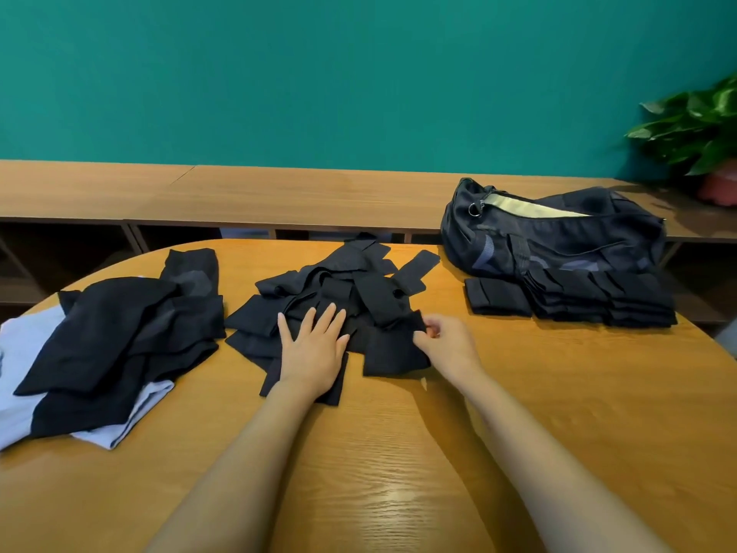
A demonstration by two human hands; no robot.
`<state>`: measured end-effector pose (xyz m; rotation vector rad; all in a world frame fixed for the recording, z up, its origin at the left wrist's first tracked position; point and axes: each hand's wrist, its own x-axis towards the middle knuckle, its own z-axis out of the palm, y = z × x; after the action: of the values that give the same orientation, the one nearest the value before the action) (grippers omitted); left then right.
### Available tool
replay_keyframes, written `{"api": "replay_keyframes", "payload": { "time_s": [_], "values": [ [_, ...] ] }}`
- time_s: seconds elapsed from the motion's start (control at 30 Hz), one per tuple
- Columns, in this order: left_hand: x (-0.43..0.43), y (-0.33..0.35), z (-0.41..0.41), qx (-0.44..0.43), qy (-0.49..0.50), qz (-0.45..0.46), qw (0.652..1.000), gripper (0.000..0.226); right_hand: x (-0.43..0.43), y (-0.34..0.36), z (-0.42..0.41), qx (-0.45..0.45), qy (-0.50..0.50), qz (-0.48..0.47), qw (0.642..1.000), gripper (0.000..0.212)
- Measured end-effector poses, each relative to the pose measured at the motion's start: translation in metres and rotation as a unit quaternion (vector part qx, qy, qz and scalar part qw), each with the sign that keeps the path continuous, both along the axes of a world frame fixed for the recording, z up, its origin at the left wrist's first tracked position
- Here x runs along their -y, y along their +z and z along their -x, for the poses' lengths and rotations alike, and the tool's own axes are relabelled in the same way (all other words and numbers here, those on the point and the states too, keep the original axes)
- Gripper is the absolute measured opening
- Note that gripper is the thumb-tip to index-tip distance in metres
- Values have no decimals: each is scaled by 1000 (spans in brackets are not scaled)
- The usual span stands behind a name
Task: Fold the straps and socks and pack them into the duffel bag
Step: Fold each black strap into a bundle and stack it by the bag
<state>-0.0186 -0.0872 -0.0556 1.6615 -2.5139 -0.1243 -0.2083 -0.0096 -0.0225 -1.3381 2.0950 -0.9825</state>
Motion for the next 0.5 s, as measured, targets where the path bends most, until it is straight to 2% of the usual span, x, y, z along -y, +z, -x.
{"api": "replay_keyframes", "payload": {
  "time_s": [0.1, 0.2, 0.27, 0.37, 0.5],
  "values": [
    [-1, -5, 2, 7, 16, 15, 1000, 51, -24, 0, 35, -6, -54, -26, 998, 12],
    [-3, -4, 6, 12, 20, 27, 999, 50, -42, -2, 60, -106, -82, -151, 979, 14],
    [-1, 2, 11, 6, 25, 28, 999, 49, -43, -5, 66, -142, -77, -189, 969, 13],
    [1, 15, 16, 3, 29, 34, 999, 46, -36, -6, 62, -154, -49, -193, 968, 20],
    [10, 37, 18, -40, 16, 77, 996, 34, -14, 2, 54, -169, -40, -116, 978, 32]
  ]
}}
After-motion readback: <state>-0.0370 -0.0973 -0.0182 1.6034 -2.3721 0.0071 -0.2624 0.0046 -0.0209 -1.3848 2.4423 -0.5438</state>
